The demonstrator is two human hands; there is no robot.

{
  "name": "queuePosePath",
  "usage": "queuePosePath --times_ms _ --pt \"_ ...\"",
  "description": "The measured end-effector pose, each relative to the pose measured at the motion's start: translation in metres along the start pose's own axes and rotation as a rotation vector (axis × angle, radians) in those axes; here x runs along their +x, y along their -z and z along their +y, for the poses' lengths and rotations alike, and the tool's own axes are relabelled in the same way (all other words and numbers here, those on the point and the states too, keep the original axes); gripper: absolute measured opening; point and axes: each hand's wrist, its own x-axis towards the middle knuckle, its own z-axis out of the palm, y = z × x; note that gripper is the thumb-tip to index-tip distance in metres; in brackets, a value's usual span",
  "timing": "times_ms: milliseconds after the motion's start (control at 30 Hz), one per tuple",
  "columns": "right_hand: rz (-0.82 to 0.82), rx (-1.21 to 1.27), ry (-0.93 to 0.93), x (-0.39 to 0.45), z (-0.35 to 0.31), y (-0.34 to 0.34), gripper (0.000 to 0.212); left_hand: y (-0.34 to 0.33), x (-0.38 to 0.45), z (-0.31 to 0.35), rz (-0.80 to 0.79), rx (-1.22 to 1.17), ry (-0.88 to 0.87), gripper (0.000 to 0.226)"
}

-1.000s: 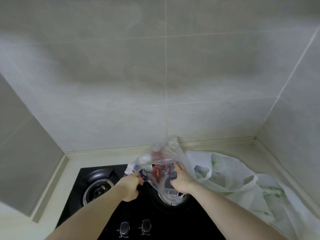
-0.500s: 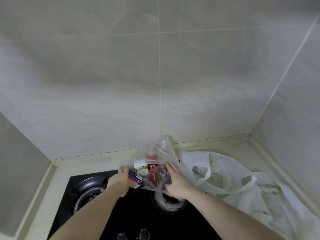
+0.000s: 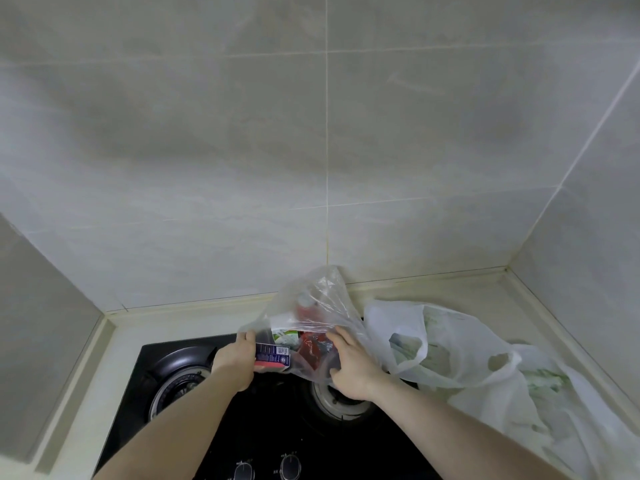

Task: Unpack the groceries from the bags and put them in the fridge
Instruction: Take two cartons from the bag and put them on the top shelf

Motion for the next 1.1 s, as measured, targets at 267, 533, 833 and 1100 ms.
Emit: queuePosePath --times_ms 267,533,833,1100 --pt "0.009 0.019 -0.015 0.0 0.0 -0.002 0.069 0.011 -0.003 0.008 0.026 -0.184 0.004 0.067" --pt "-0.018 -0.008 -0.023 -0.004 0.0 -0.007 0.062 0.011 -0.015 0.014 0.086 -0.378 -0.011 0.07" --pt "0.146 -0.105 0.172 -0.007 -0.015 -0.012 0.06 0.019 -0.046 0.012 0.145 -0.547 0.031 0.058" --pt "-0.048 -0.125 0.156 0.037 -0.037 -0.019 0.072 0.042 -0.082 0.001 0.305 -0.675 0.017 0.051"
